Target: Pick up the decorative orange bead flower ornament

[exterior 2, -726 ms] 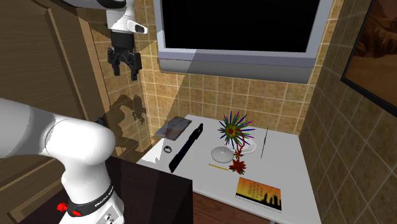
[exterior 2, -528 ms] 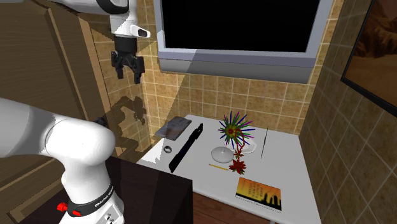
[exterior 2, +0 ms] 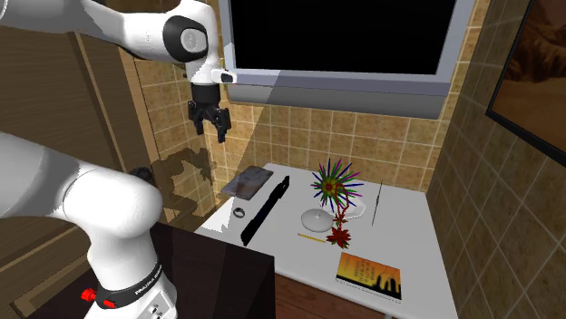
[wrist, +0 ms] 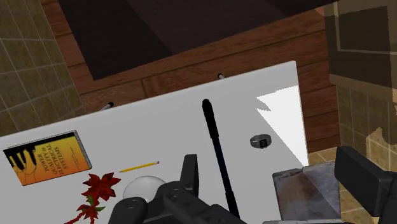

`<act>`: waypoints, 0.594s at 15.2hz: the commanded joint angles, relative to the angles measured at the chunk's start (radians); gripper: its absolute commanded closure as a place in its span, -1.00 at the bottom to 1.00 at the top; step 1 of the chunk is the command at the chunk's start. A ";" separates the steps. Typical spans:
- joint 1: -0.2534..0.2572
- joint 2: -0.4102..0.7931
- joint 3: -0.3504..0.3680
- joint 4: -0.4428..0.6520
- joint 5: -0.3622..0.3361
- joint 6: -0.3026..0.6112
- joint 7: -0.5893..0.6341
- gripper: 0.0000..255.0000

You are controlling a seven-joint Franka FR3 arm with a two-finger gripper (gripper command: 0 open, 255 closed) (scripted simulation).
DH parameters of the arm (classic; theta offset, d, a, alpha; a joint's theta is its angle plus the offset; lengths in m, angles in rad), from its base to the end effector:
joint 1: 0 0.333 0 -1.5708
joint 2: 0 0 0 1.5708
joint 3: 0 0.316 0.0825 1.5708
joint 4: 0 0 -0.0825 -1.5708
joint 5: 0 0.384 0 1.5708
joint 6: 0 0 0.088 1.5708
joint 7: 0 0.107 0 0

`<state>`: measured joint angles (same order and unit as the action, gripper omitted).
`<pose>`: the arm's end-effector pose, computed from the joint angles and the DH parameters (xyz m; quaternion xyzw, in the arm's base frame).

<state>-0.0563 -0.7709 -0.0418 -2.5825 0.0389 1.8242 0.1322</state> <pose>0.3197 -0.0293 0.4997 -0.9929 0.1138 -0.0052 0.0335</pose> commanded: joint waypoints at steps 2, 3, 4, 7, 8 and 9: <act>-0.025 0.061 -0.016 -0.049 -0.021 0.138 -0.002 -1.00; -0.035 0.082 -0.022 -0.062 -0.028 0.182 -0.003 -1.00; -0.043 0.106 -0.029 -0.074 -0.035 0.225 -0.004 -1.00; -0.070 0.186 -0.049 -0.100 -0.054 0.357 -0.007 -1.00; -0.078 0.216 -0.057 -0.105 -0.060 0.402 -0.008 -1.00; -0.086 0.248 -0.064 -0.109 -0.065 0.446 -0.009 -1.00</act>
<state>-0.1316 -0.5512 -0.0954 -2.6839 -0.0179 2.2223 0.1276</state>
